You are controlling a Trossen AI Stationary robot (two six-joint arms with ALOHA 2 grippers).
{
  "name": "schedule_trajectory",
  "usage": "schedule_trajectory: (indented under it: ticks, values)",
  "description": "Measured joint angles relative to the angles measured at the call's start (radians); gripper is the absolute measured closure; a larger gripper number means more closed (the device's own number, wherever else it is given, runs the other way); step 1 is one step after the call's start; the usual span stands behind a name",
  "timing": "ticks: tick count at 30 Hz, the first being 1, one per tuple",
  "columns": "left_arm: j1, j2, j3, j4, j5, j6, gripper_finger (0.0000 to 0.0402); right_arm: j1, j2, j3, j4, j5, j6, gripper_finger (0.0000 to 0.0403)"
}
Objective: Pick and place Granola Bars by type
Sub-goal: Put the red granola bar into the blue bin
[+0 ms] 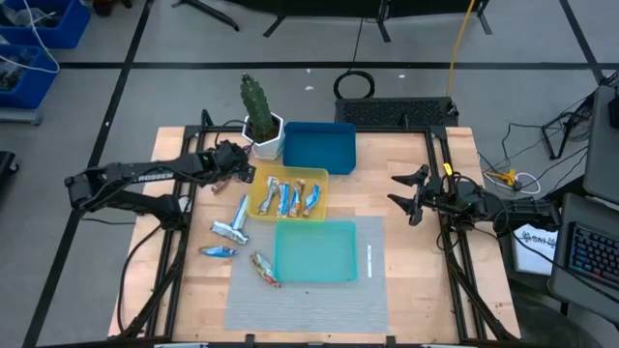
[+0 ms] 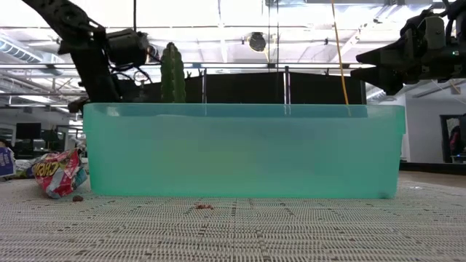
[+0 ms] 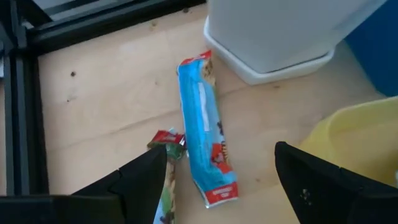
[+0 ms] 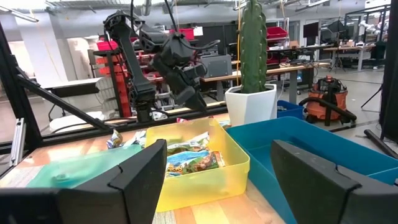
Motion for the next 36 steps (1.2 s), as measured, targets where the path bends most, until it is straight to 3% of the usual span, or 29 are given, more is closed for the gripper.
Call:
schedule_trajectory:
  ticks: [15,22,36]
  values:
    - [0.008,0.002,-0.206,0.275,-0.003,-0.036,0.0116,0.000,0.000,0.000,0.000,0.000,0.000,0.0124]
    - [-0.012,0.003,-0.213,0.283,-0.059,-0.022,0.0119,0.000,0.000,0.000,0.000,0.000,0.000,0.0124]
    - [-0.011,0.006,-0.298,0.454,-0.060,0.018,0.0128,0.000,0.000,0.000,0.000,0.000,0.000,0.0124]
